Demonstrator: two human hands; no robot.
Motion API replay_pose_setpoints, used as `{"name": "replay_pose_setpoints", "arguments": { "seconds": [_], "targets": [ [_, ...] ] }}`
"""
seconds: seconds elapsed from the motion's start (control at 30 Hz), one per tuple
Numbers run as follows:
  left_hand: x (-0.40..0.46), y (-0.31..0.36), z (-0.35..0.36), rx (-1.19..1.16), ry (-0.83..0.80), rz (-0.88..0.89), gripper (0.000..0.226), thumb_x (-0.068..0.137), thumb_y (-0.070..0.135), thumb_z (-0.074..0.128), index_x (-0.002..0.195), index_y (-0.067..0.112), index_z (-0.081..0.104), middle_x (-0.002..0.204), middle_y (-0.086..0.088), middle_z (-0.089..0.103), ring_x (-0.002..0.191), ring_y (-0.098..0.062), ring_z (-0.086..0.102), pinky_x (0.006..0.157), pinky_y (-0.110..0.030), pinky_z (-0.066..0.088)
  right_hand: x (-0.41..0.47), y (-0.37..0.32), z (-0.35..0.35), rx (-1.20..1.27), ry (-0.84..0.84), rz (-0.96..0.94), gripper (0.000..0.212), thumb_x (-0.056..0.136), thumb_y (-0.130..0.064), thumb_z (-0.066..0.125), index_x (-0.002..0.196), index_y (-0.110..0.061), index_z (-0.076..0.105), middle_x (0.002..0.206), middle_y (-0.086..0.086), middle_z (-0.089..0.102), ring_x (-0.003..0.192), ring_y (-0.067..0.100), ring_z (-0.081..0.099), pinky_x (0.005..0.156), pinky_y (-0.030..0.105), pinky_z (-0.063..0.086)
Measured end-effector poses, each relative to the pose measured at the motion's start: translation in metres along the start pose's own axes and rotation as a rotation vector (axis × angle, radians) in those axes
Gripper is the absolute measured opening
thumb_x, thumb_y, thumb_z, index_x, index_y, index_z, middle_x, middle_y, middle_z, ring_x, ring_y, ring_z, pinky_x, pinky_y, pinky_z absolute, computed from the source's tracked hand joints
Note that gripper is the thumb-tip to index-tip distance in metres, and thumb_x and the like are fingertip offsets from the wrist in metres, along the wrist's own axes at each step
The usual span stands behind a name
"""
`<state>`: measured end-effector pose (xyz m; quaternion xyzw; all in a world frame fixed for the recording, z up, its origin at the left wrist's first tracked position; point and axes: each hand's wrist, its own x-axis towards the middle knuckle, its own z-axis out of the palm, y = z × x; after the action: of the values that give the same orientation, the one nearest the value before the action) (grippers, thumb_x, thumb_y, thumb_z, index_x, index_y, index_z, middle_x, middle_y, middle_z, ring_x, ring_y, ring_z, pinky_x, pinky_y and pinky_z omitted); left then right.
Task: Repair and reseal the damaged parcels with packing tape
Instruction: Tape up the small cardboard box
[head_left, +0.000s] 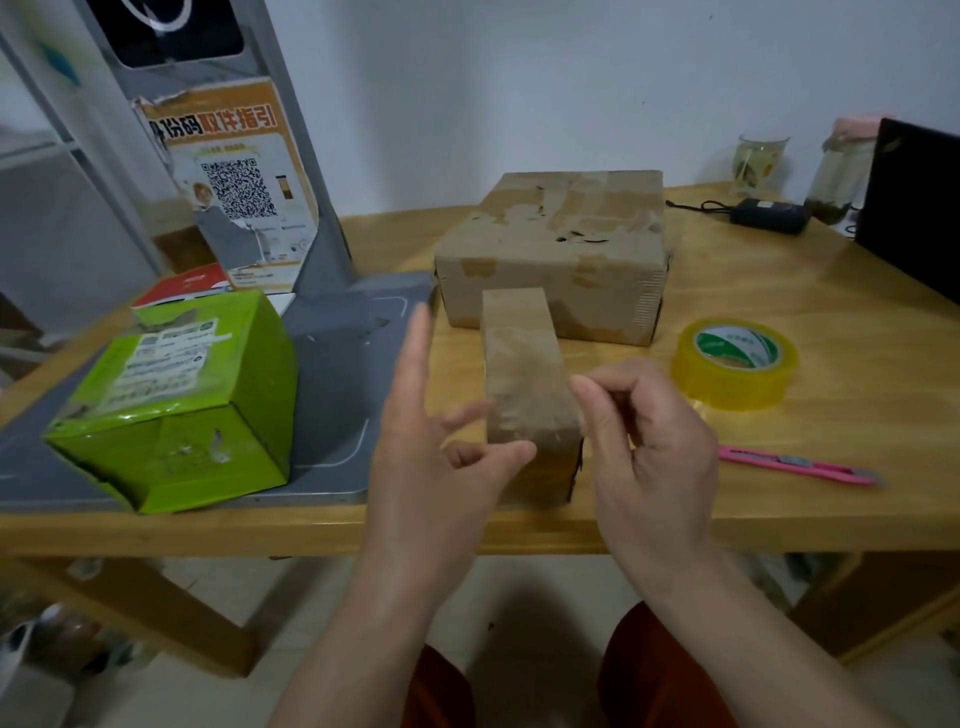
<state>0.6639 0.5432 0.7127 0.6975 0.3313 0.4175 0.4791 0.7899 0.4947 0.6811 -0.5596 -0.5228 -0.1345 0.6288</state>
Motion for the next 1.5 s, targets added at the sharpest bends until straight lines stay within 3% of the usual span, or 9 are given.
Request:
{"name": "replay_pose_setpoints", "arguments": {
  "seconds": [0.1,0.17,0.3,0.43,0.7,1.0,1.27,1.33,1.5],
  "targets": [
    [0.011,0.002,-0.006,0.055,-0.024,-0.043,0.104,0.073,0.003,0.081,0.136,0.061,0.021,0.145,0.019,0.032,0.116,0.004,0.053,0.072,-0.015,0.053,0.003,0.002,0.005,0.05,0.007,0.125,0.01,0.091,-0.016,0.058,0.082,-0.017,0.058,0.065,-0.006,0.052,0.062,0.006,0.05,0.056,0.01,0.039],
    [0.016,-0.002,-0.003,0.112,-0.028,-0.08,0.079,0.074,0.013,0.081,0.137,0.039,0.042,0.136,0.018,0.045,0.115,0.001,0.054,0.074,-0.017,0.054,0.008,0.004,0.008,0.094,0.004,0.274,0.014,0.09,-0.018,0.061,0.077,-0.018,0.058,0.064,-0.005,0.056,0.061,0.01,0.053,0.052,0.013,0.042],
    [0.032,-0.01,0.004,0.094,0.067,-0.1,0.007,0.082,0.019,0.076,0.081,0.022,0.069,0.084,0.006,0.072,0.085,-0.013,0.068,0.075,-0.028,0.055,0.016,0.013,0.016,0.063,-0.031,0.442,0.019,0.087,-0.024,0.067,0.07,-0.023,0.06,0.061,-0.005,0.059,0.057,0.007,0.055,0.051,0.013,0.043],
    [0.044,-0.013,0.012,0.12,0.135,-0.11,0.017,0.084,0.018,0.075,0.07,0.024,0.067,0.071,0.006,0.07,0.071,-0.012,0.068,0.066,-0.025,0.054,0.02,0.019,0.021,-0.018,-0.018,0.505,0.023,0.085,-0.027,0.069,0.066,-0.025,0.058,0.057,-0.006,0.057,0.053,0.005,0.052,0.052,0.013,0.044],
    [0.046,-0.009,0.028,0.539,0.16,-0.068,0.013,0.09,0.033,0.067,0.079,0.03,0.06,0.081,0.015,0.059,0.082,-0.006,0.057,0.073,-0.03,0.048,0.019,0.029,0.018,-0.11,-0.035,0.509,0.031,0.084,-0.028,0.072,0.06,-0.027,0.052,0.05,-0.008,0.049,0.046,0.005,0.045,0.047,0.01,0.036],
    [0.055,-0.014,0.032,0.592,0.118,-0.099,0.01,0.091,0.031,0.065,0.083,0.027,0.061,0.078,0.013,0.058,0.076,-0.002,0.053,0.069,-0.024,0.043,0.016,0.04,0.019,-0.234,-0.107,0.46,0.027,0.091,-0.032,0.061,0.068,-0.021,0.055,0.051,-0.007,0.048,0.046,0.007,0.042,0.049,0.021,0.031],
    [0.054,-0.012,0.035,0.735,0.13,-0.095,0.013,0.088,0.036,0.068,0.081,0.032,0.058,0.083,0.012,0.06,0.081,-0.009,0.057,0.081,-0.038,0.053,0.015,0.038,0.019,-0.307,-0.165,0.514,0.033,0.087,-0.03,0.067,0.063,-0.028,0.046,0.054,-0.009,0.051,0.049,0.005,0.048,0.054,0.015,0.038],
    [0.055,-0.012,0.035,0.751,0.129,-0.067,0.01,0.087,0.035,0.069,0.092,0.032,0.062,0.088,0.012,0.059,0.084,-0.01,0.057,0.083,-0.037,0.052,0.014,0.037,0.02,-0.338,-0.169,0.506,0.035,0.086,-0.031,0.069,0.062,-0.028,0.043,0.053,-0.009,0.05,0.048,0.004,0.046,0.053,0.016,0.036],
    [0.055,-0.015,0.035,0.777,0.117,-0.025,0.045,0.087,0.035,0.07,0.129,0.028,0.055,0.105,0.008,0.049,0.093,-0.013,0.054,0.085,-0.034,0.048,0.016,0.033,0.018,-0.507,-0.223,0.469,0.032,0.086,-0.039,0.067,0.068,-0.025,0.045,0.058,-0.011,0.046,0.054,0.004,0.043,0.05,0.013,0.027]
  ]
}}
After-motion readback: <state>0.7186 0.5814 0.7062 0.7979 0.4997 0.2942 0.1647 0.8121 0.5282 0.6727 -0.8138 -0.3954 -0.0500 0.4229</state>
